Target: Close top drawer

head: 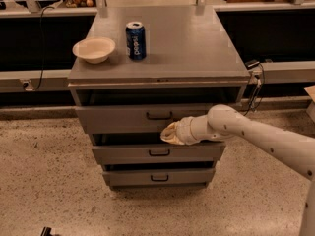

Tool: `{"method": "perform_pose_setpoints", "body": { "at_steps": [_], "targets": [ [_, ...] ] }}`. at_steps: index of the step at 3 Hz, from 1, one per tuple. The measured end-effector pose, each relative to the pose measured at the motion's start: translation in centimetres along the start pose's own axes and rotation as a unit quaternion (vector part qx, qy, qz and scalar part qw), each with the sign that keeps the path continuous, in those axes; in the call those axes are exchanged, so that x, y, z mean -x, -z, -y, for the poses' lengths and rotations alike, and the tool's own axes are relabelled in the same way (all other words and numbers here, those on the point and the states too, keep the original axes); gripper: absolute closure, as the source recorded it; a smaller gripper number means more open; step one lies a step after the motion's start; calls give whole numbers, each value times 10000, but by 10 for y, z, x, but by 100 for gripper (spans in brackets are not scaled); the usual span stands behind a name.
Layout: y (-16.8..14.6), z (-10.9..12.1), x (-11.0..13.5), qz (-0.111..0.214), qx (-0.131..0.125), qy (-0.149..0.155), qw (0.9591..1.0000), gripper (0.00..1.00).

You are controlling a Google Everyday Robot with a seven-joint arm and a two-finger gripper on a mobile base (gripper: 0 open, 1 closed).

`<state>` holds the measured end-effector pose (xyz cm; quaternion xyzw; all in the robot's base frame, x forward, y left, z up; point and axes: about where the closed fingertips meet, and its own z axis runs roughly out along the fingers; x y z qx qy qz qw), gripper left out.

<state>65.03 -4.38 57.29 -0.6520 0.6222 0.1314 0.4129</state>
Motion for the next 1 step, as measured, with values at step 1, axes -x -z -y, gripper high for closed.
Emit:
{"method": "perform_pose_setpoints", "body": {
  "at_steps": [1],
  "targets": [
    [22,-37,32,301,371,25,9989,100]
  ]
}}
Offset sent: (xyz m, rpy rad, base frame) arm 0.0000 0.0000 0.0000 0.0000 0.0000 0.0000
